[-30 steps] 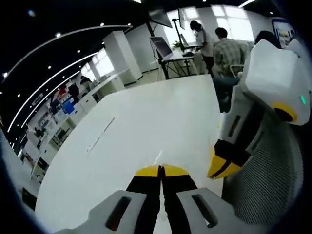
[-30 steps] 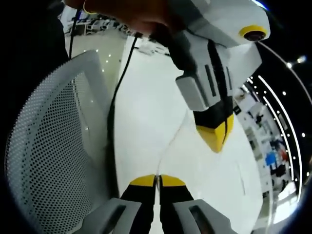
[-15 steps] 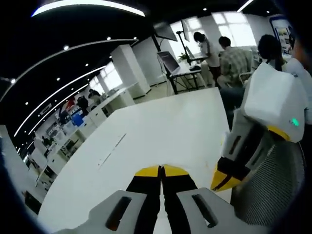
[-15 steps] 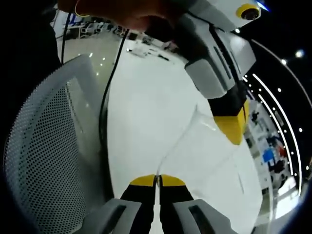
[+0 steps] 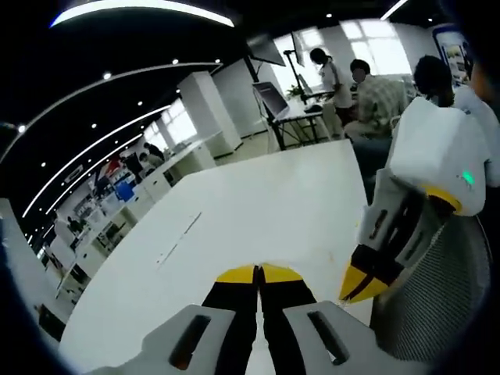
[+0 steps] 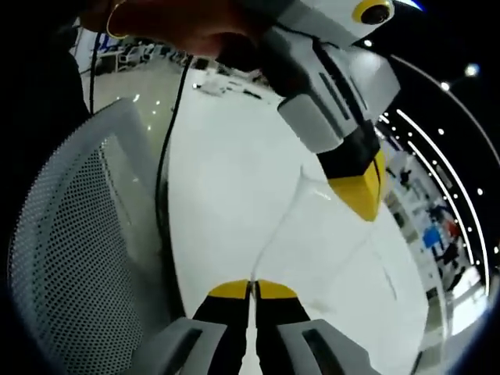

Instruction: Open the resealable bag by pulling the two sides of the seal apart until the entire bag opening is separated and visibly accessible.

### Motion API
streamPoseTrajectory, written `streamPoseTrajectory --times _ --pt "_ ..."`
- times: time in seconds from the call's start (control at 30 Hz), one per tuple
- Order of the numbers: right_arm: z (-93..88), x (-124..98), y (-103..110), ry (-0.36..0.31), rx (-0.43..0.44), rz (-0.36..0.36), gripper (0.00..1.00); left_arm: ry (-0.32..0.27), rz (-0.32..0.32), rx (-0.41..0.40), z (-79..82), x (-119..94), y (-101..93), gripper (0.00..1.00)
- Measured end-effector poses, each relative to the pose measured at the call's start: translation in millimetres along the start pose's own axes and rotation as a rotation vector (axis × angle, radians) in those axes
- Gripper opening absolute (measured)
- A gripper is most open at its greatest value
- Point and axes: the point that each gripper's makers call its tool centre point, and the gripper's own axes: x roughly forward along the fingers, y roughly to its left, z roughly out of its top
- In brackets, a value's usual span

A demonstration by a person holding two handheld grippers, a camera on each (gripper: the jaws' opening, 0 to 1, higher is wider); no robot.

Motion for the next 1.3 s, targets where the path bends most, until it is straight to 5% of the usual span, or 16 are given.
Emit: streamPoseTrajectory --times 0.4,0.63,0.7,0.87,0.97,1.07,1.2,1.3 --pt "-4.1 -7.3 -10.8 -0.064 0.246 -0.033 0.08 0.085 -0.078 -0.035 -31.6 10.0 -19.8 0.0" --pt "-12.8 -18.7 -10.0 -0.068 0.312 -0.055 0.1 0.144 -0.146 -0.029 -52.8 19.8 -35.7 0.0" --pt "-10.1 -29.2 -21.4 -0.102 0.287 -0.135 0.1 0.157 -0.171 -0.036 -58.0 22.2 -41.9 0.0" --pt "-22.7 -47.2 -22.7 -0.087 0.329 -0.176 0.11 0.179 -0.184 -0.034 -70.1 25.3 -50.0 0.0" --pt "-37.8 -57.8 -20.6 -0.076 0.411 -0.201 0.16 0.197 -0.185 -0.046 -78.7 27.2 -51.3 0.0" --pt "-52.3 -66.6 -20.5 -0.036 0.392 -0.248 0.18 0.208 -0.189 -0.046 -83.8 28.6 -51.0 0.0" --pt "-49.7 -74.9 -23.4 -0.154 0.549 -0.286 0.34 0.221 -0.193 -0.041 -90.6 32.8 -46.3 0.0" --pt "-58.6 -77.0 -23.2 -0.153 0.608 -0.297 0.39 0.217 -0.193 -0.072 -91.5 35.6 -41.5 0.0"
